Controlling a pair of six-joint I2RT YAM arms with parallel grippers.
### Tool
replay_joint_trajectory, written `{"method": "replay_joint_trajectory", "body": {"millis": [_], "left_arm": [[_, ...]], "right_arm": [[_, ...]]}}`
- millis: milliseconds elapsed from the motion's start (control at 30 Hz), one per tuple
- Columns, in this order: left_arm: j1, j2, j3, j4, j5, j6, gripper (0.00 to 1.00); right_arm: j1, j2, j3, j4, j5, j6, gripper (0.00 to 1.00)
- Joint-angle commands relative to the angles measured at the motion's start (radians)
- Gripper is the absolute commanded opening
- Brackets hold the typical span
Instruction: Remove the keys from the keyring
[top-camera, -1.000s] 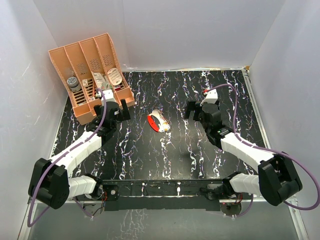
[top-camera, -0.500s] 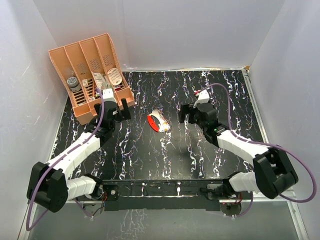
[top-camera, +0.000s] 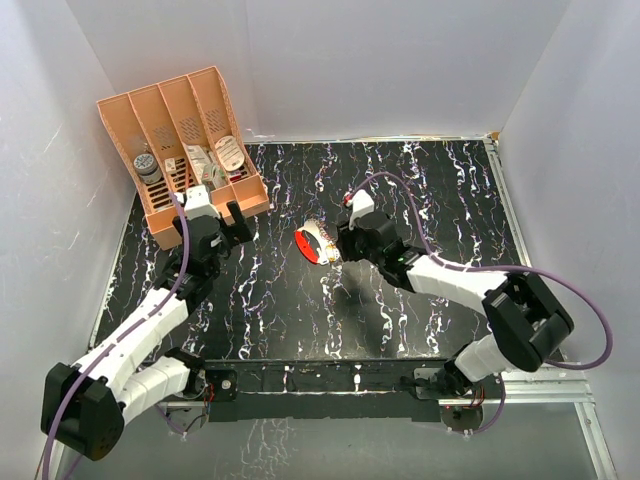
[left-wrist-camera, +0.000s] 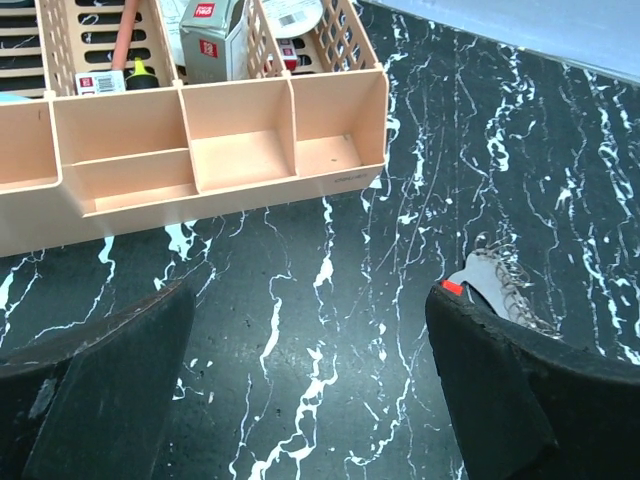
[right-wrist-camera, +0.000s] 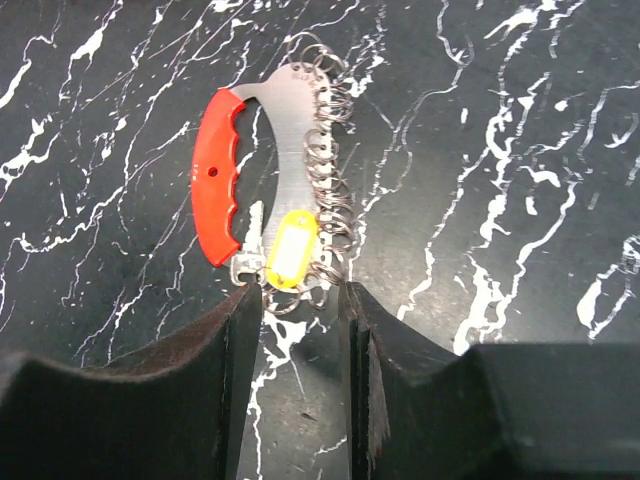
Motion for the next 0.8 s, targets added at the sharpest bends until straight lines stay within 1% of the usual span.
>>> {"method": "replay_joint_trajectory", "body": {"millis": [0,67,133,200,400,533,767], "left_arm": [[0.001,0.011,0.018,-0.023,-0.023,0.004,0.95],[0.001,0.011,0.016,-0.028,-0.007,-0.009,0.93],[0.001,0.004,0.009,-0.022,0.004,-0.024,0.92],[0.001,-0.011,-0.001,-0.009,0.019,-0.031,0.93],[0.001,-0.053,-0.036,0.027,0.061,-0.039,0.95],[0.001,-0.047,-0.034,0.022,0.065,-0.036,0.94],[0.001,-0.039,-0.033,0.02,0.081,-0.037,0.93]], "right_arm": [[0.03,0.055,0.073,0.026,-0.031,0.001,0.35],[0.042,0.084,0.089,0.026,-0.043,0.002,0.36],[0.053,0.119,0.105,0.022,-0.052,0.001,0.42],[0.06,0.149,0.121,0.01,-0.057,0.001,0.44],[0.073,0.199,0.14,0.005,-0.072,0.001,0.44],[0.075,0.221,0.151,0.001,-0.064,0.001,0.4],[0.074,0.275,0.177,0.01,-0.053,0.002,0.38]]}}
